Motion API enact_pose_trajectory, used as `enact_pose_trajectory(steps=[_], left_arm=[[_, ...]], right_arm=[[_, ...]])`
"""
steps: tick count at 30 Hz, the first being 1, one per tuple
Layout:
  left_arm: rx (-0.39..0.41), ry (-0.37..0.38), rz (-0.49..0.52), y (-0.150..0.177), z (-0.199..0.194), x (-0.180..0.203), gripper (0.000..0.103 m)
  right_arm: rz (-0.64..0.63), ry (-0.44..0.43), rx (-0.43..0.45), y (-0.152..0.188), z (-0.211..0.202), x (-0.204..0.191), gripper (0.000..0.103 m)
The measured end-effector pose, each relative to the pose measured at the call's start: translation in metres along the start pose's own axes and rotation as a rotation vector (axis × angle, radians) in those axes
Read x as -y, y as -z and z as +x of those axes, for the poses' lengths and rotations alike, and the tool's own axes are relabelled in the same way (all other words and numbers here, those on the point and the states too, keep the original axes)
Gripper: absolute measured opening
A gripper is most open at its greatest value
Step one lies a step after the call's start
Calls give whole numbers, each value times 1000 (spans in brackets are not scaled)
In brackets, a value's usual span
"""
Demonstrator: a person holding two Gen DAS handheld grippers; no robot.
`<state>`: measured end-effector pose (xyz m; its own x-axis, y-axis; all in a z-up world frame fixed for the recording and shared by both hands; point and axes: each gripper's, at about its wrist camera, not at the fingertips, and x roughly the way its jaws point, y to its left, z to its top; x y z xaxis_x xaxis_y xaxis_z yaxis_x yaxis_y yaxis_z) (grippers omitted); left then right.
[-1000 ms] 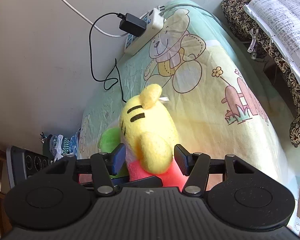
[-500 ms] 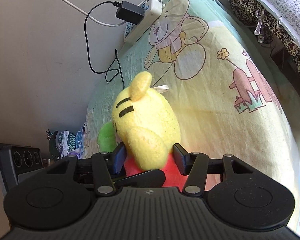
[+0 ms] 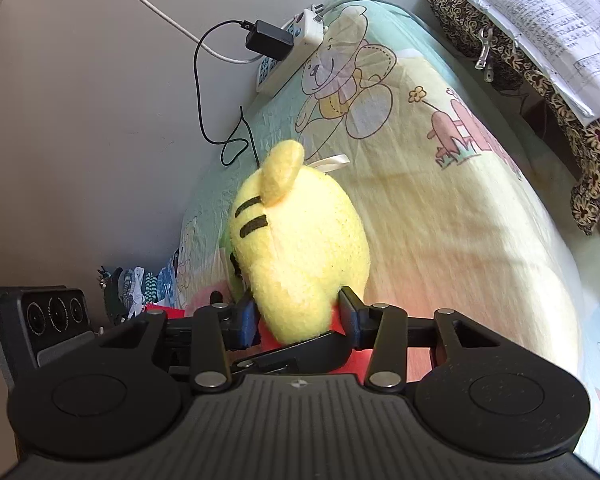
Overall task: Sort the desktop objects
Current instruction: 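Close both grippers on the yellow tiger plush with red body, then lift the tiger plush with both grippers and carry it to the box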
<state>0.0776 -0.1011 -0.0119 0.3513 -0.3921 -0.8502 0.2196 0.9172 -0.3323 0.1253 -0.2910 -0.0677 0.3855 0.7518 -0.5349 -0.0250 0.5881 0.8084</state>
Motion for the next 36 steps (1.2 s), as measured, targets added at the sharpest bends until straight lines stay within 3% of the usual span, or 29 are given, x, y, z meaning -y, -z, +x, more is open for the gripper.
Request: enact_pose_trajectory(steps=[8,15,27,36], left_arm=[[62,4,101,43,-45,18,80],[141,3,158,76,-99,1,80],[293,-11,198,114,-212,-88,80],[350,-32,193,125,-259,-158,80]], right_arm=[[-32,41,65,55,-42,-24,45],[-101,40,112,95,-55,-67,45],[-238,15,199,170,-26,-179,45],[-322,-26,252,203,23,-250,45]])
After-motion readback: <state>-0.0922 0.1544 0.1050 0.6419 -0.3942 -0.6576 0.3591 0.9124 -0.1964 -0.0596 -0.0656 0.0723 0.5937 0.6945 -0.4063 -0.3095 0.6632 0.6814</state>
